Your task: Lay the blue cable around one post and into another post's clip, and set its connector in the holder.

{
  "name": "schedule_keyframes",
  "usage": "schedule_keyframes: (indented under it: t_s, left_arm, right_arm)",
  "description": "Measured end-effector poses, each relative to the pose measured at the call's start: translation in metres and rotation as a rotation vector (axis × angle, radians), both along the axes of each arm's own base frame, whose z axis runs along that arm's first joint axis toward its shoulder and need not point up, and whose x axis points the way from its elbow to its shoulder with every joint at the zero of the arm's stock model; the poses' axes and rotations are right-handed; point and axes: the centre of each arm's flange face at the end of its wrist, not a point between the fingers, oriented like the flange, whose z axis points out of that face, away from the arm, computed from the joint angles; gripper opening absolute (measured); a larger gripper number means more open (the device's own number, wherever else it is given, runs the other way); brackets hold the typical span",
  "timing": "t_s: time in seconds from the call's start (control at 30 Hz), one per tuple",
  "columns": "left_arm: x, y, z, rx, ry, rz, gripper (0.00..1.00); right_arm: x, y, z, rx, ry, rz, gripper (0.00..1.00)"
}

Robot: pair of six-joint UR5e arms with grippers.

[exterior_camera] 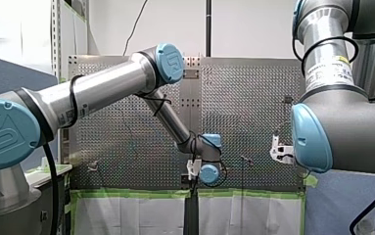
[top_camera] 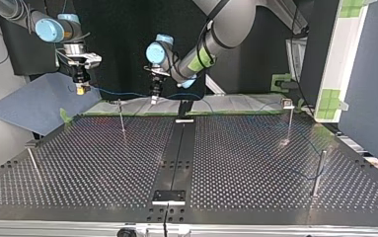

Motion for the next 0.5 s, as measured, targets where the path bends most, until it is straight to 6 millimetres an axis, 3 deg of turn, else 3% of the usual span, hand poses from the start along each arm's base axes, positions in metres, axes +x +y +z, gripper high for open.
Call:
schedule_keyframes:
  t_s: [0.07, 0.1, 0.13, 0.17, 0.2, 0.27, 0.5]
  left_arm:
    - [0.0001, 0.0001, 0.0, 0.001, 0.0, 0.0, 0.29]
    - [0.0003, 0.0002, 0.0, 0.002, -0.001, 0.0, 0.29]
    - [0.0008, 0.0004, 0.0002, 0.001, -0.001, 0.001, 0.16]
    - [0.0011, 0.0006, 0.0003, 0.0, -0.001, 0.001, 0.09]
    - [0.0016, 0.0009, 0.0002, -0.001, -0.001, 0.001, 0.09]
    - [0.0025, 0.0012, 0.0002, -0.006, -0.001, -0.002, 0.0]
    - [0.0035, -0.0007, 0.0, -0.023, 0.007, -0.038, 0.0]
  right_arm:
    - [0.0, 0.0, 0.0, 0.0, 0.0, 0.0, 0.0]
    - [0.0, 0.0, 0.0001, 0.0, 0.0, 0.0, 0.0]
    - [0.0, 0.0, 0.0001, 0.0, 0.0, 0.0, 0.0]
    - [0.0, 0.0, 0.0, 0.0, 0.0, 0.0, 0.0]
    - [0.0, 0.0, 0.0, 0.0, 0.0, 0.0, 0.0]
    - [-0.0001, 0.0, 0.0001, 0.0, 0.0, 0.0, 0.0]
    - [0.0, -0.0002, 0.0001, -0.001, 0.0, -0.001, 0.0]
